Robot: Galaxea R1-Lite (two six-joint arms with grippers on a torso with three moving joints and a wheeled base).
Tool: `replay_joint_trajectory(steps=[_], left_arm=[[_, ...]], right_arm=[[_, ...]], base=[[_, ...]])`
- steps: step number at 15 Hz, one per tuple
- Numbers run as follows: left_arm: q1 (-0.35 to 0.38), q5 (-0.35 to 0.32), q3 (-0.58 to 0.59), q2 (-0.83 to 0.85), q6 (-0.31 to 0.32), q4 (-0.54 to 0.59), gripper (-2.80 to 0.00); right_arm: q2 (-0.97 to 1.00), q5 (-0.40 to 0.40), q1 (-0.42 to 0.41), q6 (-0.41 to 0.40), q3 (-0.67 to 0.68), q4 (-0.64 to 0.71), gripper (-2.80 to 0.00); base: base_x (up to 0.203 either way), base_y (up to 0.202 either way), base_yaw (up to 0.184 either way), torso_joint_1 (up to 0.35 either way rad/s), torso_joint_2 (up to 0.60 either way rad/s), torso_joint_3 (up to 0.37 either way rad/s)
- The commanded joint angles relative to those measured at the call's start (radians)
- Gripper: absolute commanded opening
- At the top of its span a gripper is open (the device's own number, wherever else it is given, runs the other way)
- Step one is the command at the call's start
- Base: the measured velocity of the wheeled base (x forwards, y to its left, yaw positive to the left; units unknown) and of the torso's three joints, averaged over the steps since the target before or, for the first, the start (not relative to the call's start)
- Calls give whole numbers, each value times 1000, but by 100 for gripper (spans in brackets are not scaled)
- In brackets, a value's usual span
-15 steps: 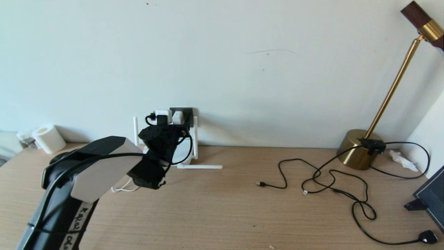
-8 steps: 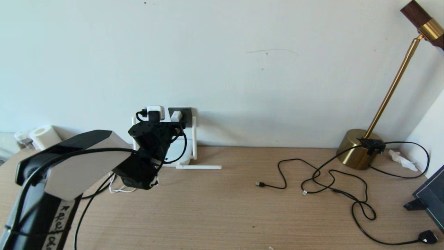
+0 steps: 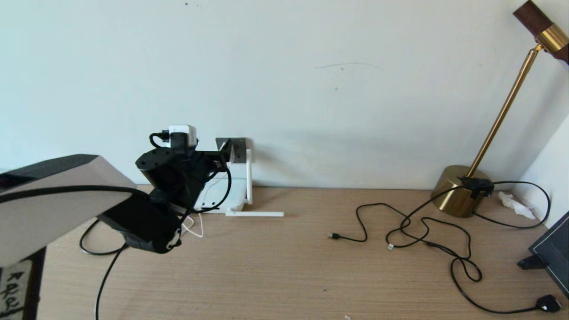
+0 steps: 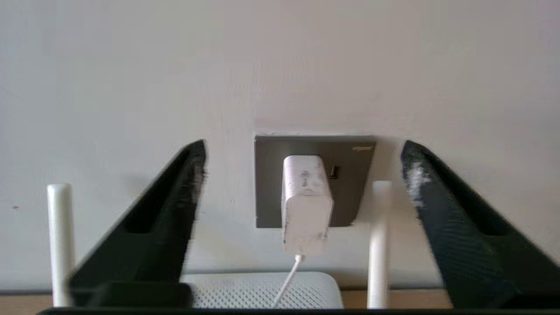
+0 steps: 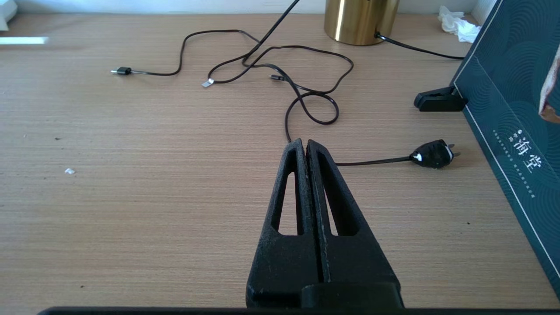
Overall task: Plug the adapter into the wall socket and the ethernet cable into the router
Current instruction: Pick up cable
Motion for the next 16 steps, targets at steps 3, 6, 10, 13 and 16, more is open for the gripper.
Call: replay_joint_trajectory(steps=[3, 6, 10, 13, 16], left_arm=[[-42, -38, 164, -353, 2, 42, -280], [-50, -164, 223, -690, 5, 335, -280], [-63, -324, 265, -1183, 154, 1266, -280], [-143, -404, 356, -1427, 429, 1927, -280], [-189, -430, 515, -1425, 636, 2029, -280]], right_arm=[[1, -1, 0, 0, 0, 1, -280], [0, 1, 0, 0, 0, 1, -280], [1, -1, 0, 0, 0, 1, -280], [2, -1, 0, 0, 0, 1, -280], [0, 1, 0, 0, 0, 1, -280]], base=[[0, 0, 0, 0, 0, 0], [0, 0, 0, 0, 0, 0], [0, 0, 0, 0, 0, 0], [0, 0, 0, 0, 0, 0], [0, 0, 0, 0, 0, 0]])
